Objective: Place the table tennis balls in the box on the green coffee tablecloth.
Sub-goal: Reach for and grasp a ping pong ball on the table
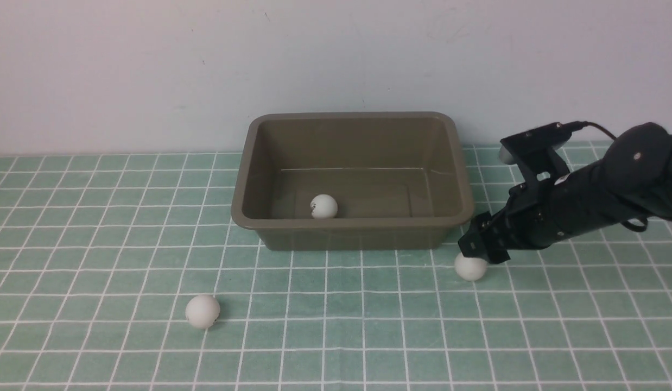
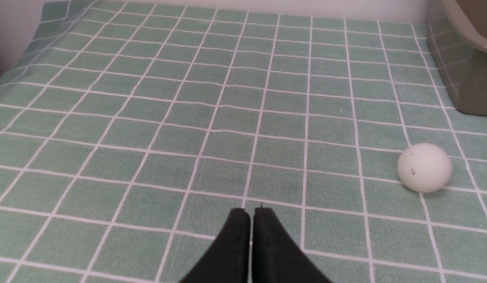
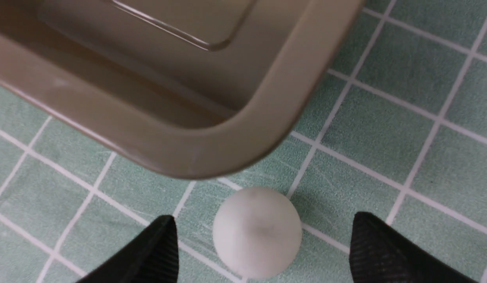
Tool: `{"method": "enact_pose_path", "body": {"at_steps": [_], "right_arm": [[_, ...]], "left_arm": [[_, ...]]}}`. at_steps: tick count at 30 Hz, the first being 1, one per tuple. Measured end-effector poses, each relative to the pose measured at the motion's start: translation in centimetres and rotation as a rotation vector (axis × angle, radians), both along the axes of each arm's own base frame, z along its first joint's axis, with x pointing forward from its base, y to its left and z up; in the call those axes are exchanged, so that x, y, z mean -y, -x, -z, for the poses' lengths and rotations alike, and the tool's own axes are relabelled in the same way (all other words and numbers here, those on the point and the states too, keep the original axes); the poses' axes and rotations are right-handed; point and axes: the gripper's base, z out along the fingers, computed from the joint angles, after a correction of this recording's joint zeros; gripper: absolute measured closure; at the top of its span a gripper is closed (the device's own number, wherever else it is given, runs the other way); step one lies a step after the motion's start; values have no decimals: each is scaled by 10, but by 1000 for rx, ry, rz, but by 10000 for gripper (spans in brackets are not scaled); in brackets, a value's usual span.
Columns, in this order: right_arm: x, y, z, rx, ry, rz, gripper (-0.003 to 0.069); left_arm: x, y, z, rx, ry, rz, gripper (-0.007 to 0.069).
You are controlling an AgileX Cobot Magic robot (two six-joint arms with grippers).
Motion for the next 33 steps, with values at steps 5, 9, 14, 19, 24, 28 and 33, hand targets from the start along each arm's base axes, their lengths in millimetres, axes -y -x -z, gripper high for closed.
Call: {"method": "enact_pose_path", "body": {"at_steps": [5,9,14,19,24,28,33], "right_arm": [[-2,-8,12,-34,4,-6,134],[-5,-14,20,-64,4,-14,134],[-8,-16,30,-92,8,-24,134],[-13,-16,36,-107,10,-36,146],[-14,-15,36,-120,7,-43,278],[-16,-10,36,-173,-6,-70,315],[-18,-1,31,-238,-21,-111,315]], "left_arm": [[0,0,0,0,0,0,629],[0,0,0,0,0,0,629],[0,0,0,0,0,0,629],[0,0,0,0,0,0,629],[0,0,0,0,0,0,629],[0,0,0,0,0,0,629],[0,0,0,0,0,0,629]]}}
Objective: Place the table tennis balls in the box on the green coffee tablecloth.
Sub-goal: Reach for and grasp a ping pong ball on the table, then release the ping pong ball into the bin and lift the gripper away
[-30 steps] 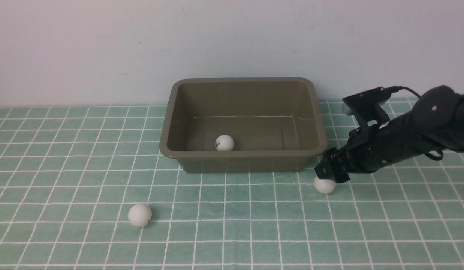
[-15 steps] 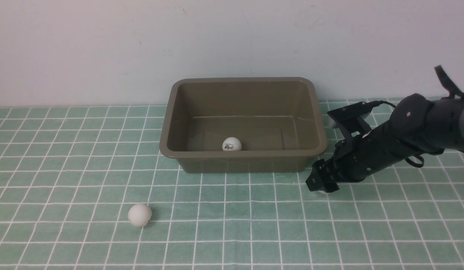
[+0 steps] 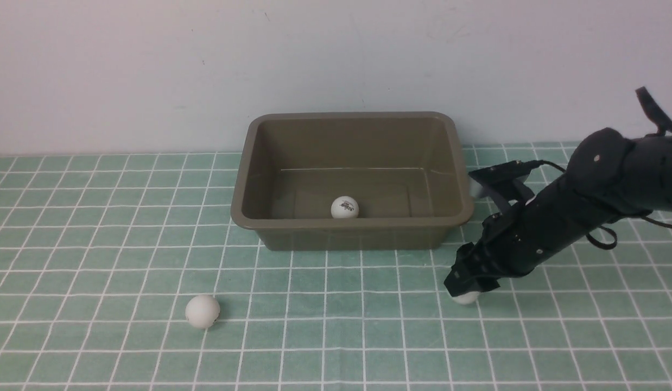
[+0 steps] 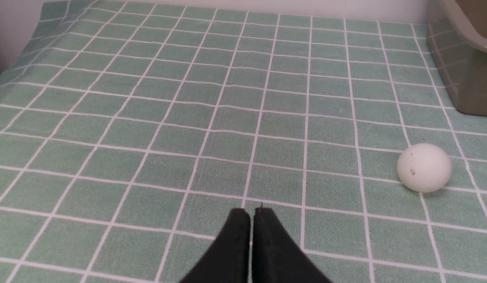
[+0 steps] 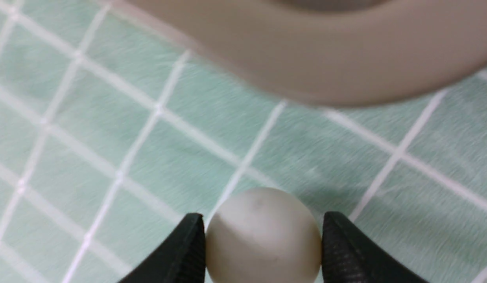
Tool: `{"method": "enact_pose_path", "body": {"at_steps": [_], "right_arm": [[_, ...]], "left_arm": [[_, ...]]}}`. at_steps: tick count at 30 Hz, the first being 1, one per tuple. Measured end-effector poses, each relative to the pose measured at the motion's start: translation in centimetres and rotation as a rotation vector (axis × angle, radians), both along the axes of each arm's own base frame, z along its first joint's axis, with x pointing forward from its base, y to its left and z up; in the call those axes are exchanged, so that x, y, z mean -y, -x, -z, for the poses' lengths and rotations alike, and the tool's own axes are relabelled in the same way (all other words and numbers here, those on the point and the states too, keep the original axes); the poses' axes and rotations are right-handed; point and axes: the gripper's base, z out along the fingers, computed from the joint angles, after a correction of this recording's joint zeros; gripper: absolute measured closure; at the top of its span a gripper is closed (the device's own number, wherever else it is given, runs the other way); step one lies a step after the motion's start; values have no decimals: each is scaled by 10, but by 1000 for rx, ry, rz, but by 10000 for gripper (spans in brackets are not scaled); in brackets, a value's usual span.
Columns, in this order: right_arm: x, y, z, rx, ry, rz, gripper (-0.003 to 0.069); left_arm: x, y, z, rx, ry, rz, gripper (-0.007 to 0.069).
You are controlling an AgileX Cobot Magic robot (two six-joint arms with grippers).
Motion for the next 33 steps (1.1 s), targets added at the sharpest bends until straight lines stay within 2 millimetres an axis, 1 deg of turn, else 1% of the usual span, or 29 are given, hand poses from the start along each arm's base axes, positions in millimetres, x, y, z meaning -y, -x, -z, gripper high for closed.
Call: {"method": "enact_pose_path", "body": {"at_steps": [2,3,7,10,12,14,15,16,17,18,21,22,23,24,26,29,30,31,33], "right_arm": [[0,7,-15,-12,-18,-19,315],[0,7,-17,-8,-20,-18,315],[1,22,-62,55,-59,-36,315],[3,31,-95,150,-100,-24,315],[4,30,-110,247,-125,16,315],[5,23,-118,348,-140,62,315],[5,15,-117,392,-137,71,315],[5,14,-117,393,-136,73,315],[0,3,-112,412,-131,59,315],[-2,0,-109,411,-129,53,315],[-21,-22,-102,423,-135,10,315],[-22,-23,-102,423,-135,9,315],[-34,-39,-95,418,-144,-14,315],[-35,-40,-95,417,-145,-16,315],[-43,-54,-88,408,-151,-28,315],[-50,-70,-77,396,-153,-40,315],[-50,-70,-77,396,-153,-40,315],[-54,-78,-69,384,-153,-50,315],[-57,-83,-61,366,-146,-69,315]], "left_arm": [[0,0,0,0,0,0,629],[0,0,0,0,0,0,629],[0,0,0,0,0,0,629],[0,0,0,0,0,0,629],[0,0,0,0,0,0,629],[0,0,0,0,0,0,629],[0,0,0,0,0,0,629],[0,0,0,0,0,0,629],[0,0,0,0,0,0,629],[0,0,0,0,0,0,629],[0,0,0,0,0,0,629],[0,0,0,0,0,0,629],[0,0,0,0,0,0,629],[0,0,0,0,0,0,629],[0,0,0,0,0,0,629],[0,0,0,0,0,0,629],[0,0,0,0,0,0,629],[0,0,0,0,0,0,629],[0,0,0,0,0,0,629]]}}
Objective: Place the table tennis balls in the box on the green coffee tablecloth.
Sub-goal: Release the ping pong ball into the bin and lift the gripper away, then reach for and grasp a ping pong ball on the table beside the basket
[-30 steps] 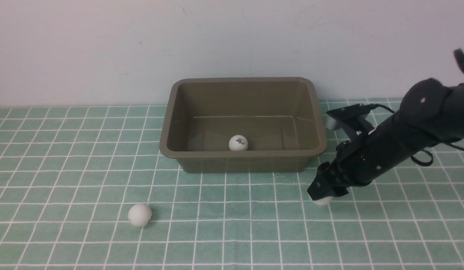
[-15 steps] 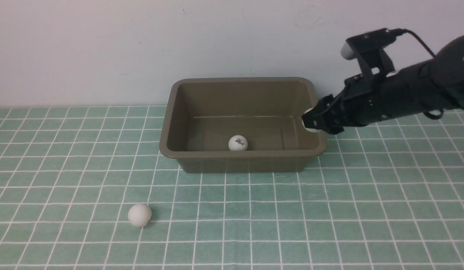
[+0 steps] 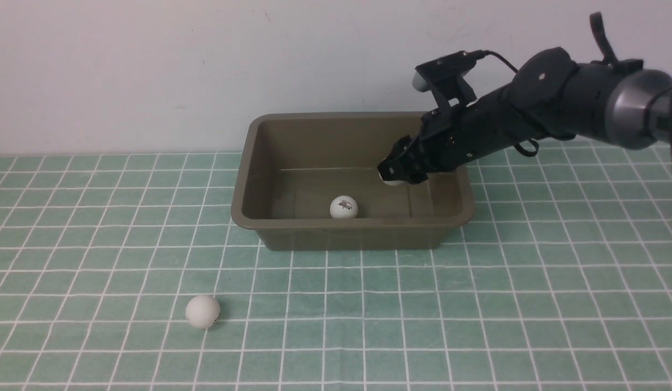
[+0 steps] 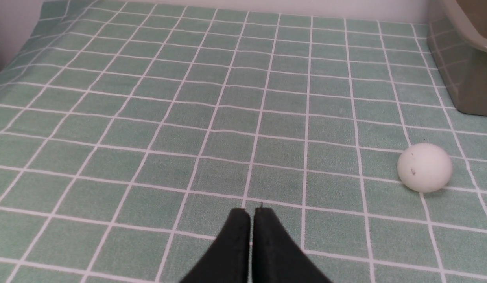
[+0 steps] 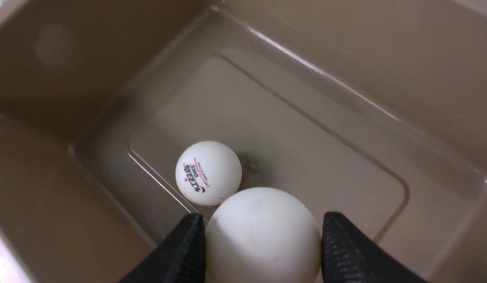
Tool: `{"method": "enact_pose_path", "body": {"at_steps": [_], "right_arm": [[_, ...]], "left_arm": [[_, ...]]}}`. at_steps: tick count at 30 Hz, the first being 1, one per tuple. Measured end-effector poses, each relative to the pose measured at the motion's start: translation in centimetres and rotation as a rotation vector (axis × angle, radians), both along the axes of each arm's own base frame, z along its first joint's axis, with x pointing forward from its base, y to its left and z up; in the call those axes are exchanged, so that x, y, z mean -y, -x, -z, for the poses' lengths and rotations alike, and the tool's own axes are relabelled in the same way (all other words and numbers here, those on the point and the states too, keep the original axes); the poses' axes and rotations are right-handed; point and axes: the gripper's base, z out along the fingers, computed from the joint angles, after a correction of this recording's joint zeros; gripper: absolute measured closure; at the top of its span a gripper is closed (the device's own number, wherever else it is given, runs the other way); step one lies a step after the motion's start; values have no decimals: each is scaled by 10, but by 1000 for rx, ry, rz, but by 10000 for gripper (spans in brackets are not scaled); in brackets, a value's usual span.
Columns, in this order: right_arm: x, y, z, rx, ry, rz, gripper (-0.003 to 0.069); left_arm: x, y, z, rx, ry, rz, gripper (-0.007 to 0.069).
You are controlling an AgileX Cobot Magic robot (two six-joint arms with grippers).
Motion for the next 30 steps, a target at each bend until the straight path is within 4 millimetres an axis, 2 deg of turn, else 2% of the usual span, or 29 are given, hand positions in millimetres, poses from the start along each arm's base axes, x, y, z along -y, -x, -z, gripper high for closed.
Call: {"method": "enact_pose_path", "body": {"at_steps": [5,10,13,30], "right_arm": [[-1,-3,9,-20,16,-16,307],[-1,-4,7,-13,14,-16,223],[-2,-4,7,-14,14,-16,203],[-1,-4,7,-13,14,-15,194]], "left_arm": [[0,0,0,0,0,0,629],[0,0,0,0,0,0,629],[0,0,0,0,0,0,629],[0,0,0,1,0,0,629]]}}
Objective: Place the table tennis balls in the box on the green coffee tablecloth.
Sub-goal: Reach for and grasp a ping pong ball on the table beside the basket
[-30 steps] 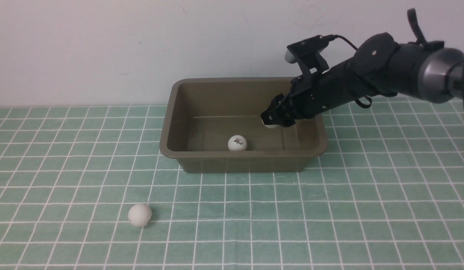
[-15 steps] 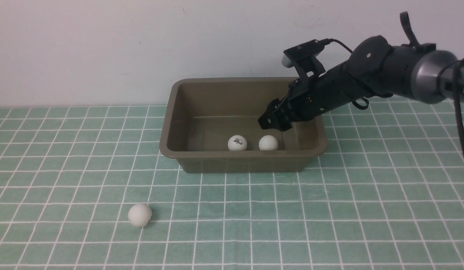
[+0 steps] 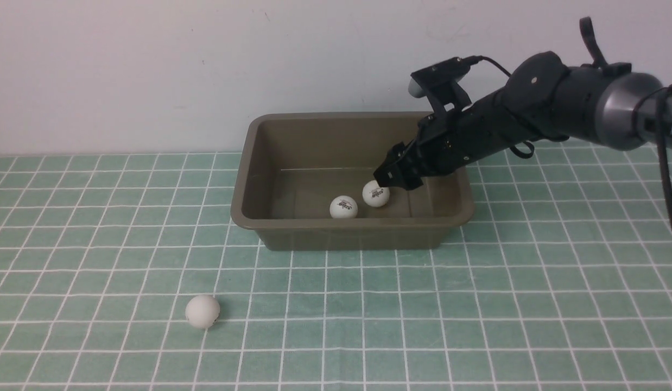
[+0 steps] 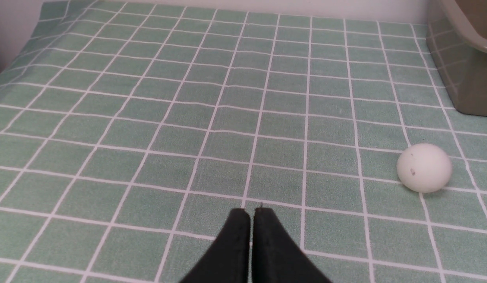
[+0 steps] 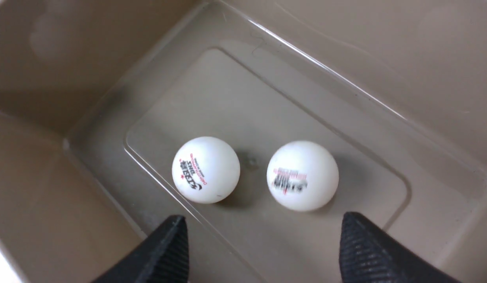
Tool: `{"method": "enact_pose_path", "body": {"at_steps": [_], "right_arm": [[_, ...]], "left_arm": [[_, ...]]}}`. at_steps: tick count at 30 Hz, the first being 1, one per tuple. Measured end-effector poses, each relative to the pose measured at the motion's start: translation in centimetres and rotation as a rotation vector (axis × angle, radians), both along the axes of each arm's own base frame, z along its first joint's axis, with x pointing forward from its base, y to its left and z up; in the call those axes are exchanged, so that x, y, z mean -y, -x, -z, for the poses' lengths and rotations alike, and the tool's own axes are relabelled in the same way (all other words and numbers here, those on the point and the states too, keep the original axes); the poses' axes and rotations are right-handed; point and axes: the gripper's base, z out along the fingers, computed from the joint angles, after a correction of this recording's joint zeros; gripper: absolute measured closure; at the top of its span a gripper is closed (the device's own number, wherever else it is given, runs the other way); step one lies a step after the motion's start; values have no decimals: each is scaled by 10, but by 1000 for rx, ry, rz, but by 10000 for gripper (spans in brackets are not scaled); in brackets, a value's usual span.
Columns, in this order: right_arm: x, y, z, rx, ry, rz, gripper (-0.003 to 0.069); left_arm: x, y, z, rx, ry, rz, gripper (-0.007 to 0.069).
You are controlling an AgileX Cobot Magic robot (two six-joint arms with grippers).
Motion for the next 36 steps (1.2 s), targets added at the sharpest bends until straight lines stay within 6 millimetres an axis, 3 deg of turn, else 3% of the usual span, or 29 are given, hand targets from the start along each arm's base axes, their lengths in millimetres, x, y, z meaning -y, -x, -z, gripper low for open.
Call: {"method": "enact_pose_path", "body": {"at_steps": [4,6,8,11,13,15,18,23,25,28,30,33,36], "right_arm": [[0,0,0,-1,-3,2,194],[0,2,-9,14,-13,2,194],[1,6,-31,58,-31,0,195],[5,20,-87,168,-69,-15,270],[11,39,-129,257,-72,-36,393],[17,54,-154,317,-60,-49,493],[36,97,-213,445,-12,-52,643],[71,161,-269,572,116,9,670],[90,196,-289,615,166,69,670],[110,236,-293,629,197,139,670],[122,258,-282,616,217,177,670],[136,289,-252,571,207,236,670],[145,313,-210,501,190,278,670]], "left_arm": [[4,-2,-3,66,172,-9,629],[8,-5,-12,189,409,-26,629],[8,-6,-22,304,586,-38,629],[5,-6,-34,443,745,-55,629],[3,-6,-38,501,785,-62,629],[1,-5,-41,540,797,-66,629],[0,-4,-44,576,800,-68,629],[-3,-3,-50,649,808,-72,629],[-5,-2,-53,696,825,-75,629],[-6,1,-60,771,799,-64,629],[-5,3,-66,824,696,-23,629],[5,5,-80,806,450,70,629],[8,2,-91,634,270,76,629]]}}
